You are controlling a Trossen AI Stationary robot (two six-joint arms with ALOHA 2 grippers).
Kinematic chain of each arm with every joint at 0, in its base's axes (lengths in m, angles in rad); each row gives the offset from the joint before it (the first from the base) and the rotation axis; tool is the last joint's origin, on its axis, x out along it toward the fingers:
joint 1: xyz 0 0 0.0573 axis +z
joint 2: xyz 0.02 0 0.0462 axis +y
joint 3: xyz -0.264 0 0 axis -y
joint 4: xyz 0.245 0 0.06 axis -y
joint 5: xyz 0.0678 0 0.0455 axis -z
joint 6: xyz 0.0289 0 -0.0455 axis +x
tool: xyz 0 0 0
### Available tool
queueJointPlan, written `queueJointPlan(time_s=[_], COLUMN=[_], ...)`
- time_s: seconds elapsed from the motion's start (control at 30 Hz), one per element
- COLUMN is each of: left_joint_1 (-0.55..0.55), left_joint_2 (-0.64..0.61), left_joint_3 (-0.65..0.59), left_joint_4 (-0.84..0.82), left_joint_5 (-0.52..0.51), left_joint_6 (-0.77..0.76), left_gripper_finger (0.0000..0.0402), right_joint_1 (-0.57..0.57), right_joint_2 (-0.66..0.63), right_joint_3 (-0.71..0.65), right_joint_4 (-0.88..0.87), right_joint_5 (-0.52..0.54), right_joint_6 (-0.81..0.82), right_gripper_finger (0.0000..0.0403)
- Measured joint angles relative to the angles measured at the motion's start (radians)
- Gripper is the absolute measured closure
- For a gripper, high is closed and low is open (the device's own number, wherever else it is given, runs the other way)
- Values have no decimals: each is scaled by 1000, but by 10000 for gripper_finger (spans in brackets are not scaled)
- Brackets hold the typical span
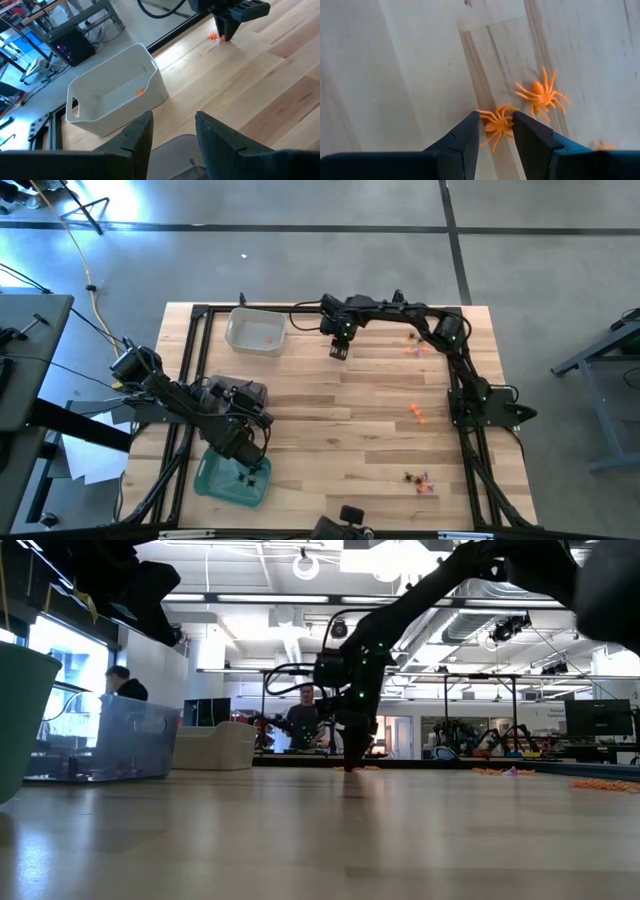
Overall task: Sort Halloween decoration
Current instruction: Put the top center orange spider into the gray bin
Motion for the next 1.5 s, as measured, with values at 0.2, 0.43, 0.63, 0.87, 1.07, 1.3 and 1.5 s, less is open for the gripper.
queueJointPlan(time_s=[0.2, 0.43, 0.63, 0.87, 1.07, 1.3, 1.5], left_joint_1=[0, 0, 0, 0, 0, 0, 0], left_joint_2=[0, 0, 0, 0, 0, 0, 0], left_joint_3=[0, 0, 0, 0, 0, 1, 1], left_joint_4=[2, 4, 4, 7, 7, 7, 7], left_joint_5=[2, 11, 25, 30, 34, 52, 55], left_joint_6=[0, 0, 0, 0, -1, 0, 0], left_gripper_finger=[266, 266, 266, 266, 266, 266, 266], right_joint_1=[0, 0, 0, 0, 0, 5, 39], right_joint_2=[-1, 2, 3, -6, -62, -159, -223], right_joint_3=[-30, -30, -31, -30, -41, -37, -34], right_joint_4=[23, 28, 25, -5, -56, -39, 45], right_joint_5=[-3, 1, 1, 1, 6, 1, -11], right_joint_6=[3, 27, 30, 67, 80, 116, 116], right_gripper_finger=[286, 337, 394, 400, 402, 402, 402])
